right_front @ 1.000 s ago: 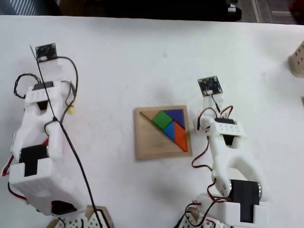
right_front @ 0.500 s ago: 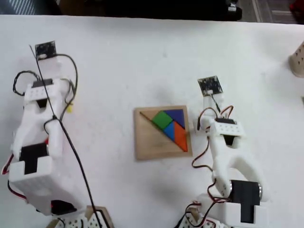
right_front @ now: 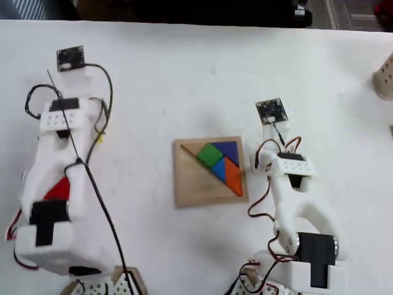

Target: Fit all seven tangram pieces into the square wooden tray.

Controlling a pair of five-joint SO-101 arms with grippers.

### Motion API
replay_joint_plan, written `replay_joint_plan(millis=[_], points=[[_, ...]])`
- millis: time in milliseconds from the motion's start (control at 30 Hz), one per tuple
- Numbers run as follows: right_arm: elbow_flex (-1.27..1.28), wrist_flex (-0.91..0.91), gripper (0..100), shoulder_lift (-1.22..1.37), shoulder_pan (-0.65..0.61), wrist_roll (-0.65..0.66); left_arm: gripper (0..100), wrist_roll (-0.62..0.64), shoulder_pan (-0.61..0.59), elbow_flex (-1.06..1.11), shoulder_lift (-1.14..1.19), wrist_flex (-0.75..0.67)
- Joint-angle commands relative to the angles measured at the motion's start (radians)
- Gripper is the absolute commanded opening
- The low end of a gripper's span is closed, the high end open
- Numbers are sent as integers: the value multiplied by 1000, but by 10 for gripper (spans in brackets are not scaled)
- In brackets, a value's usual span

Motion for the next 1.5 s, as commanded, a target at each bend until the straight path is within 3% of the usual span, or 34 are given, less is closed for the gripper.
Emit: replay_joint_plan(millis=[0, 267, 433, 567, 700, 933, 1133, 1267, 1467], points=[[-51, -1, 18, -4, -12, 17, 19, 12, 157, 115, -243, 12], [-51, -1, 18, -4, -12, 17, 19, 3, 515, 238, -429, 129], [-51, -1, 18, -4, -8, 17, 20, -3, 639, 282, -486, 141], [-51, -1, 18, -4, -8, 17, 20, -109, 756, 324, -536, 140], [-51, -1, 18, -4, -7, 17, 20, -124, 851, 384, -611, 140], [-51, 1, 18, -4, -7, 17, 20, -124, 855, 500, -662, 78], [-51, 5, 18, -4, -7, 18, 20, -126, 849, 632, -662, -74], [-51, 5, 18, -4, -7, 18, 28, -126, 779, 669, -662, -143], [-49, 5, 18, -4, -7, 18, 212, -124, 725, 678, -654, -150]])
